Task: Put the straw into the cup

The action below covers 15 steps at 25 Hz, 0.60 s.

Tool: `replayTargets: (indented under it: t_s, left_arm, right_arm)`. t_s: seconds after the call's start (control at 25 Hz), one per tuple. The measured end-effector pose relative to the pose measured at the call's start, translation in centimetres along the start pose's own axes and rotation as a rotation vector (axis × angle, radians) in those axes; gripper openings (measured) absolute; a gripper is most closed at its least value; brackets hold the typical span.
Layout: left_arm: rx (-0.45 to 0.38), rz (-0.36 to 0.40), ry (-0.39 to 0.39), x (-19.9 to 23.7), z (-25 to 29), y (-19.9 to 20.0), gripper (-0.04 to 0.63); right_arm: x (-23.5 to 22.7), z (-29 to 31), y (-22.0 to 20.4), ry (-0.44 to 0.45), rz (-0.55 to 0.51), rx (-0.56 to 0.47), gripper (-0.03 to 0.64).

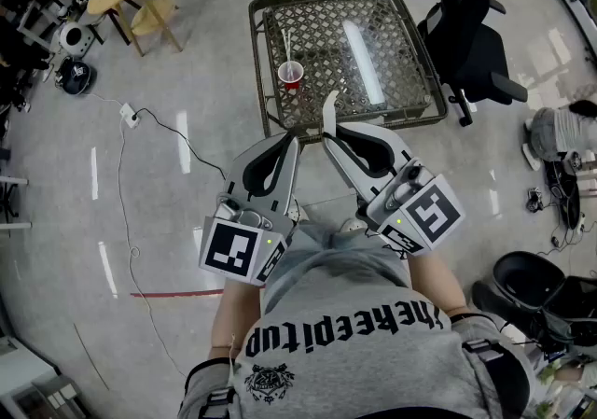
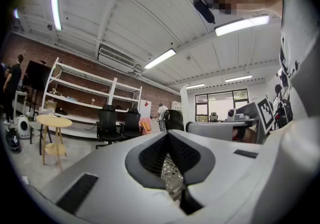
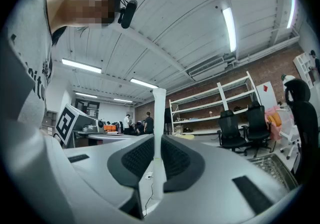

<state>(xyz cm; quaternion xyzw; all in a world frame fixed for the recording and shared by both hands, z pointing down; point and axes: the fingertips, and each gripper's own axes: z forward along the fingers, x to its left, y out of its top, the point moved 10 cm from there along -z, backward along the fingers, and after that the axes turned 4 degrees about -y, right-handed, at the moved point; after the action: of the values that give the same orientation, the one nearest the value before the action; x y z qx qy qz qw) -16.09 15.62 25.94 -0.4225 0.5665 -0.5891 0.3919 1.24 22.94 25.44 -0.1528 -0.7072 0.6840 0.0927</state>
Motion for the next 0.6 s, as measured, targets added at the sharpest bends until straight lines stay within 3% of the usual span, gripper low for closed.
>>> replayTargets:
  t_s: [0.6]
  left_arm:
    - [-0.006,0.004,-0.033,3.8,0.4,-0.1,0.021]
  right_arm:
    - [0.3,3.3,-0.7,-0.038,-0.007,0.013,0.067]
